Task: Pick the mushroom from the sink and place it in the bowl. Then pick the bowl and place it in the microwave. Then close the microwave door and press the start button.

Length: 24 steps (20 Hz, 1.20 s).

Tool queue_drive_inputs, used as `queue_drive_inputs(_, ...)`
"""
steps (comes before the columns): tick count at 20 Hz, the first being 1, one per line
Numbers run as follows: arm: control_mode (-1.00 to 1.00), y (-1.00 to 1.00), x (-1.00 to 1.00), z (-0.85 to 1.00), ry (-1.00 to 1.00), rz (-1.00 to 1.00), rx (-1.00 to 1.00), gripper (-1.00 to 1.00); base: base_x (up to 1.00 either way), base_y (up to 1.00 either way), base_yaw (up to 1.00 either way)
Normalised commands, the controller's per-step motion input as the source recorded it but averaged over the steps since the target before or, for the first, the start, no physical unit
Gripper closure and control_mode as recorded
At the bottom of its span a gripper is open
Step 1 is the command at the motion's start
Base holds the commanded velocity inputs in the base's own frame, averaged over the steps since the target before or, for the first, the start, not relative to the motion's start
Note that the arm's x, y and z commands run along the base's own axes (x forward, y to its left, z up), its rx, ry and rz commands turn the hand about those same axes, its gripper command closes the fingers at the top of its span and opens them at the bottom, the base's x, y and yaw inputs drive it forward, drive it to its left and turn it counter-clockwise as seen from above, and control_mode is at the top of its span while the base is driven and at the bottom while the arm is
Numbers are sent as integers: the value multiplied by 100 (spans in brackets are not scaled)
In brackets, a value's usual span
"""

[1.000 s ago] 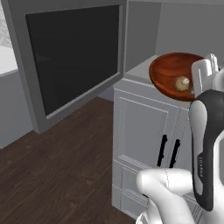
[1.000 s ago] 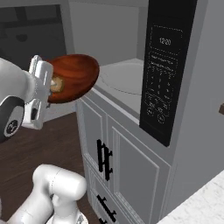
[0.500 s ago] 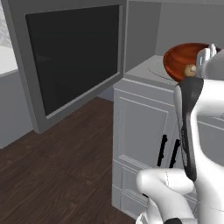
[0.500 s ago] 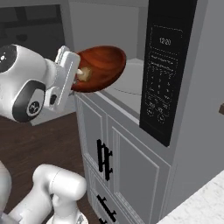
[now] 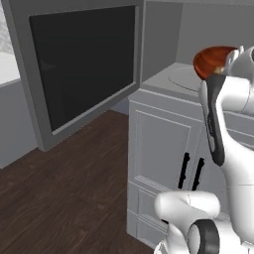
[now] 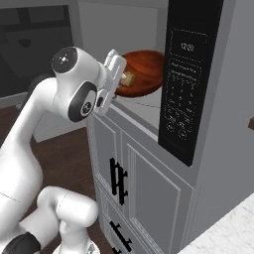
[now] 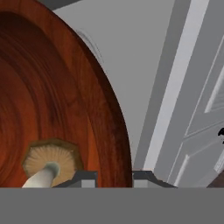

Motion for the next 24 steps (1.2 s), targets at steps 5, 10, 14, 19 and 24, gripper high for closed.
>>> queue_drive_inputs(5,-100,-30,96,-14,2,0,1,100,0,0,0)
queue_drive_inputs(10,-100,-9,77,-36,1,0,0,100,0,0,0)
queue_drive_inputs(14,-100,-20,62,-41,0,0,0,100,0,0,0)
queue_drive_inputs(19,-100,-24,48,-35,0,0,0,100,0,0,0)
queue_drive_inputs(24,-100,-13,43,-33,0,0,-1,-100,0,0,0)
